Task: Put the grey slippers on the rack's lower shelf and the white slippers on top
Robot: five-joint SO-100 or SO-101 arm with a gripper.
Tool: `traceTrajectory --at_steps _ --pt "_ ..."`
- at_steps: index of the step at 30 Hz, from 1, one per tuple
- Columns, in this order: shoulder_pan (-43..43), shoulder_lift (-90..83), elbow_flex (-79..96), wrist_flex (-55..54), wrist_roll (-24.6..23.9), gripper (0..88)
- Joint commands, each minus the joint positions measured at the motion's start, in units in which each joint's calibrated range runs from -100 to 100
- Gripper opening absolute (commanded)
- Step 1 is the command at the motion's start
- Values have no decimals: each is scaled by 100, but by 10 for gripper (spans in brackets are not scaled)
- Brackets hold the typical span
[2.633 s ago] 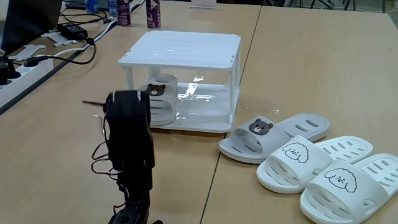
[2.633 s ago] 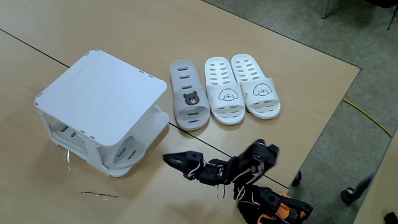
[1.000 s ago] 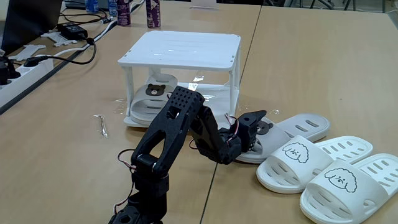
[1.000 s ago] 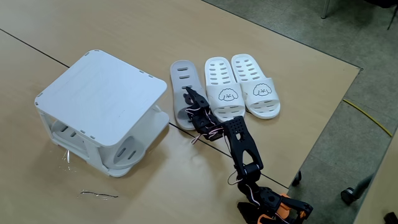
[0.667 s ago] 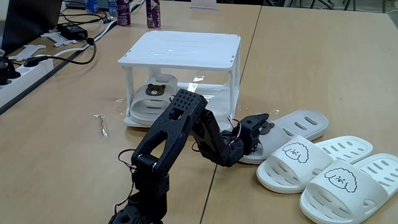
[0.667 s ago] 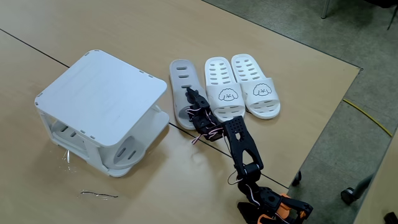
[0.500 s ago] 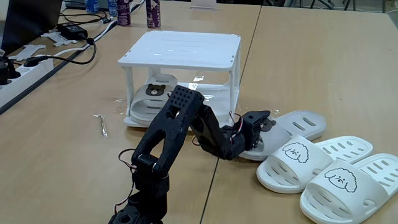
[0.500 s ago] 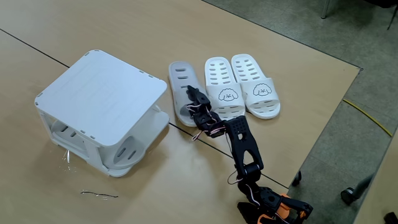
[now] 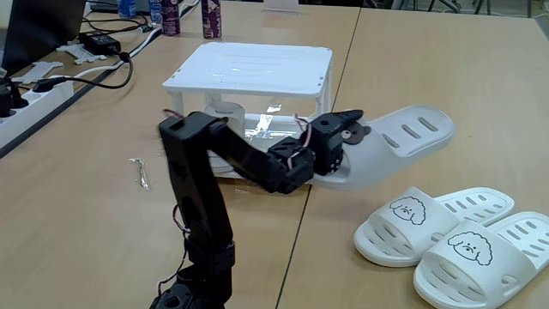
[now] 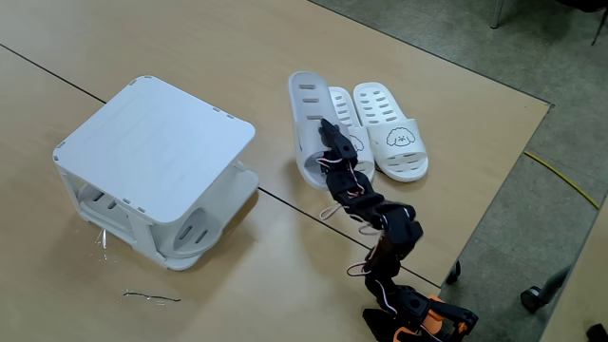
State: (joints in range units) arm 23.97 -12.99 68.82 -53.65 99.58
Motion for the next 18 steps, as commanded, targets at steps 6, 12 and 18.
traceTrajectory --at_steps 6,12,18 --pt "-45 -2904 2676 -28 42 8" --pt "-777 -3190 3000 -11 42 8" --pt "-1624 -2382 3000 -80 42 8"
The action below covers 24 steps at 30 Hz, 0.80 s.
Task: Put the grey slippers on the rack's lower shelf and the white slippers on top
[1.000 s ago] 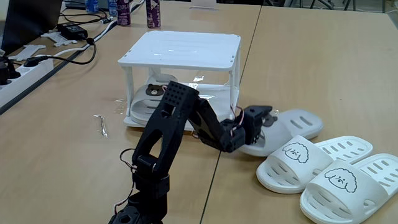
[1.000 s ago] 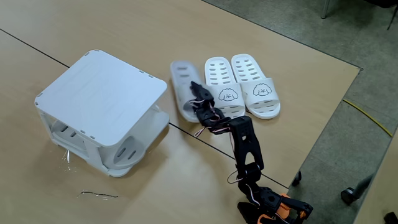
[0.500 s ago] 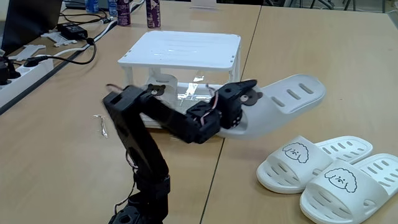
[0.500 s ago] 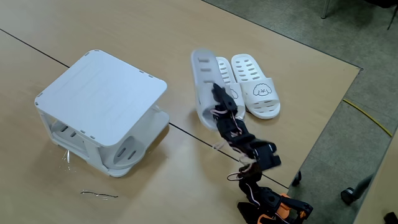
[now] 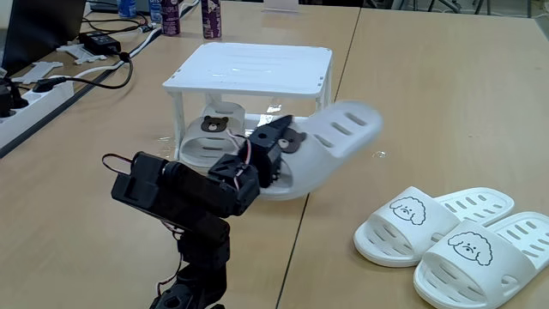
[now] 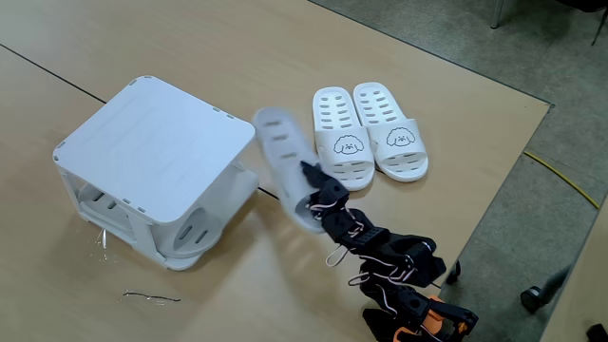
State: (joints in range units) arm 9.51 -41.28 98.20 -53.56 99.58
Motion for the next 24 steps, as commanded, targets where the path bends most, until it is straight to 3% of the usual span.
traceTrajectory --at_steps 1,4,15,24 --pt "-170 691 62 -97 42 8" --pt "-104 1322 53 -511 42 8" --pt "-104 3972 99 -3885 42 8" --pt "-565 4073 108 -4117 42 8"
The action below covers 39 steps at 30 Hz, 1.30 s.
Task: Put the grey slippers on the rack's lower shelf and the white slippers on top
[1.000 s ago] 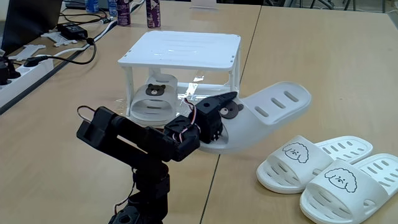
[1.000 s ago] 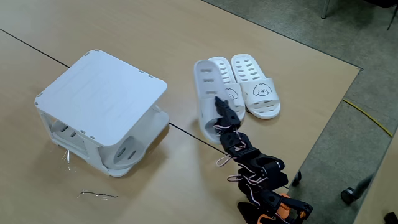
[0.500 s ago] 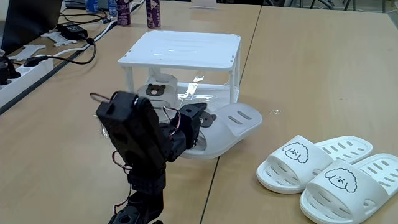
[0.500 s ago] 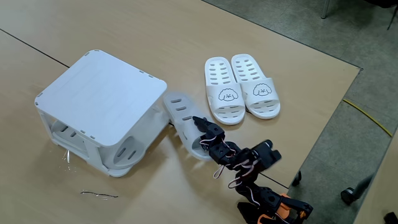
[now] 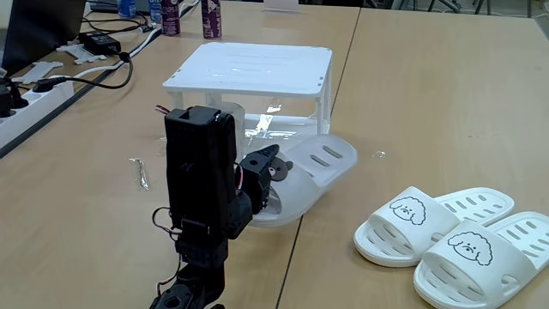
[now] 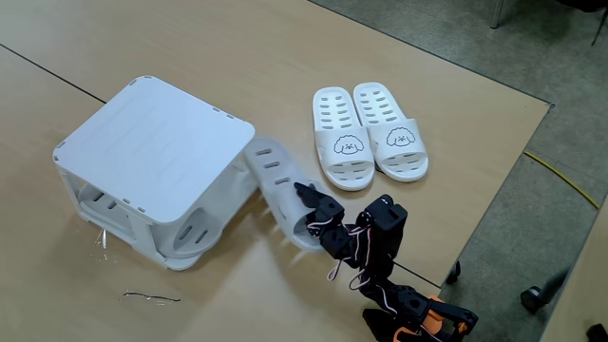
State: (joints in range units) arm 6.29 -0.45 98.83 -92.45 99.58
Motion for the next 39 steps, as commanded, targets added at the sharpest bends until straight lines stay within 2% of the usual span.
traceTrajectory --at_steps 1,13,20,24,31,39 --pt "-350 -9 45 -229 42 8" --pt "-1369 7 -73 -143 42 8" --pt "-1336 958 -1272 -100 42 8" --pt "-1320 1076 -2445 858 42 8" --pt "-1320 1194 -5052 3274 42 8" --pt "-1090 2759 -7308 3455 42 8"
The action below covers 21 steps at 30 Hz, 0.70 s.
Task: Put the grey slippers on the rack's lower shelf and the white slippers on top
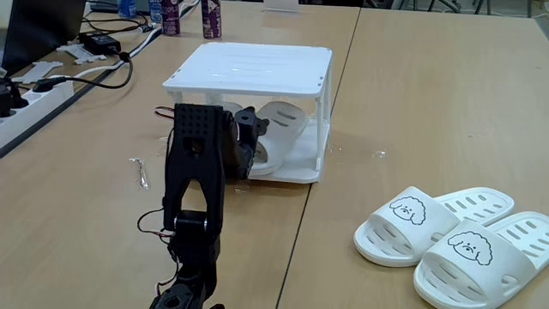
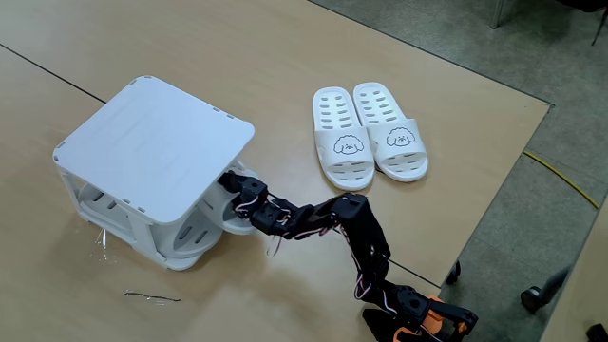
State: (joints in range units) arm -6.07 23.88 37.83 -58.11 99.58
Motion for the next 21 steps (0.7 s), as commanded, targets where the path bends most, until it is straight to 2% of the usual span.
traceTrajectory --at_steps 1,8,21 --pt "154 511 -1505 134 42 8" --pt "278 1041 -3354 1316 42 8" --pt "237 1723 -3850 1368 42 8"
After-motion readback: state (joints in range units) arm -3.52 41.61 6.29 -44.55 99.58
